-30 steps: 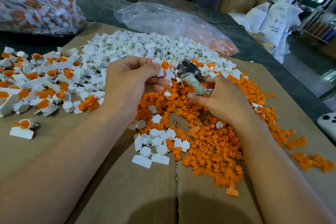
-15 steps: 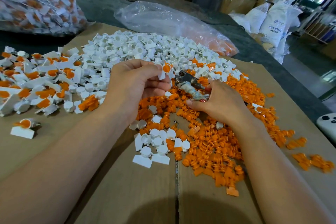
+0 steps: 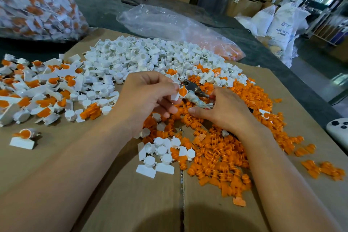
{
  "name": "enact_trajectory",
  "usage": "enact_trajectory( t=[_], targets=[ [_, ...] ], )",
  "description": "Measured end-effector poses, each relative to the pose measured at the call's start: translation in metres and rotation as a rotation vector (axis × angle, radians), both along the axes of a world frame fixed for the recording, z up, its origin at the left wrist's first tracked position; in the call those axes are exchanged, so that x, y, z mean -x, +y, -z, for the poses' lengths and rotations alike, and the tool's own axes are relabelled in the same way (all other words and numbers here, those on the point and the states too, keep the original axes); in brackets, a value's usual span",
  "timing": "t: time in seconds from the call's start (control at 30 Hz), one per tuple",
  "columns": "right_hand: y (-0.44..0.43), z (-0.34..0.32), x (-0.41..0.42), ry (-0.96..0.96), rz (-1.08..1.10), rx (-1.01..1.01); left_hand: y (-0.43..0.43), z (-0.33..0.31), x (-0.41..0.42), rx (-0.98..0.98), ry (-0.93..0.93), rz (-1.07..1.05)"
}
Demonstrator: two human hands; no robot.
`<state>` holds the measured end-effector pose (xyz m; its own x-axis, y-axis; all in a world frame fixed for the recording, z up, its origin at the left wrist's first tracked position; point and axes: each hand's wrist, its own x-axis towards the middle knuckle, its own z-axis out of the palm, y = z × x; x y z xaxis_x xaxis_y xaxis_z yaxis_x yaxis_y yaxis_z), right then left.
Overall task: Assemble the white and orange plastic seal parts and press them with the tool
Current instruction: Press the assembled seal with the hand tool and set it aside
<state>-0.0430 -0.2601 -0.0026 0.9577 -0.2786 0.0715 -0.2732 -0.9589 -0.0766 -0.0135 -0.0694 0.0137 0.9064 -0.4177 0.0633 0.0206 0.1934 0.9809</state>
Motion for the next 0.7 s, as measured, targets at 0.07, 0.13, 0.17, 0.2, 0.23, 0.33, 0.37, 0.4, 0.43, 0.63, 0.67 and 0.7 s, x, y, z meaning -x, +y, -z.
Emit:
enact_trajectory(
  t=[0.07, 0.13, 0.17, 0.2, 0.23, 0.33, 0.37, 0.4, 0.43, 0.63, 0.67, 0.7],
  targets=[
    [0.001, 0.0, 0.0, 0.0, 0.003, -0.006, 0.0, 0.0, 0.0, -0.002, -0.011, 0.002],
    [0.001, 0.0, 0.0, 0.005, 0.011, -0.012, 0.0, 0.001, 0.0, -0.005, -0.019, 0.0],
    [0.001, 0.0, 0.0, 0.008, 0.013, -0.01, -0.001, 0.001, 0.0, -0.006, -0.019, -0.001],
    [0.001, 0.0, 0.0, 0.009, 0.015, -0.01, -0.001, 0.001, 0.0, -0.006, -0.017, -0.002],
    [0.001, -0.001, 0.001, 0.011, 0.018, -0.011, -0.001, 0.001, 0.0, -0.005, -0.014, -0.003],
    [0.002, -0.001, 0.001, 0.019, 0.022, -0.027, -0.002, 0.002, -0.001, -0.005, -0.01, -0.007],
    [0.002, -0.001, 0.001, 0.022, 0.022, -0.031, -0.002, 0.003, -0.001, 0.004, -0.004, -0.008],
    [0.002, -0.001, 0.001, 0.024, 0.021, -0.035, -0.002, 0.003, -0.002, 0.024, 0.013, -0.014],
    [0.002, -0.001, 0.002, 0.023, 0.018, -0.037, -0.002, 0.002, -0.003, 0.06, 0.038, -0.022],
    [0.003, -0.001, 0.002, 0.019, 0.014, -0.038, 0.009, -0.001, -0.02, 0.439, 0.29, -0.197],
    [0.003, -0.001, 0.002, 0.021, 0.016, -0.038, 0.012, -0.001, -0.024, 0.491, 0.316, -0.258],
    [0.003, -0.001, 0.002, 0.023, 0.017, -0.038, 0.015, -0.002, -0.028, 0.545, 0.341, -0.318]
  ],
)
